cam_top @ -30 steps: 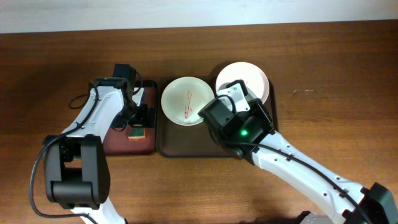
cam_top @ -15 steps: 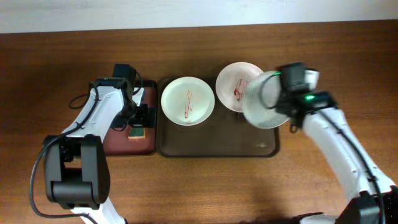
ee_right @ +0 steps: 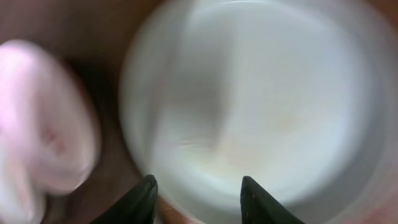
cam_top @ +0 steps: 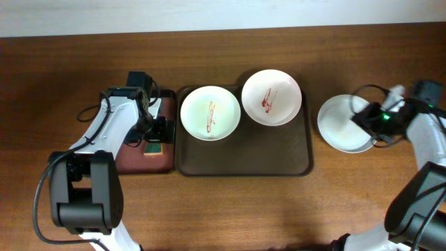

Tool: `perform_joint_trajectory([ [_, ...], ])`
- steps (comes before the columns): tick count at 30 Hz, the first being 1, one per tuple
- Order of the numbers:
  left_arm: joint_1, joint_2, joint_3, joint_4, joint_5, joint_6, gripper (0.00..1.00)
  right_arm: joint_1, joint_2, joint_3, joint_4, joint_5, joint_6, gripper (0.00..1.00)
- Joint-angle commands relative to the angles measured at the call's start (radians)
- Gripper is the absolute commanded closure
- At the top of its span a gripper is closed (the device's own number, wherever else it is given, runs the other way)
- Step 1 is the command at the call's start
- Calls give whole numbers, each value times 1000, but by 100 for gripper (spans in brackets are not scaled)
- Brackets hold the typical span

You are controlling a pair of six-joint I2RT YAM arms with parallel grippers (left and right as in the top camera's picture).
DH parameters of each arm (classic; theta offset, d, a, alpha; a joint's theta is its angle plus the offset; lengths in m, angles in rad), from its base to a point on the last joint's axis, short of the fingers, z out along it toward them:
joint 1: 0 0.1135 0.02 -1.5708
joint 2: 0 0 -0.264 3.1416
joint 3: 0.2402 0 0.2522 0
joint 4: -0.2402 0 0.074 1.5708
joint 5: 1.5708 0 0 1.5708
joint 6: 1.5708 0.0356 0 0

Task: Clean dirty plates on tray and stack at the side
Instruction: 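Grip the rim of the left plate with the right gripper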

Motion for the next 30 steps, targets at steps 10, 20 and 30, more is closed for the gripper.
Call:
perform_joint_trajectory([
  [10,7,-2,15,2,11,5,1,824,129,19,311,215,196,49],
  [20,7,-2,15,2,11,5,1,873,266,20,292,196,409,96],
  [30,7,-2,-3,71,11,5,0,873,192,30,46,399,336,96],
])
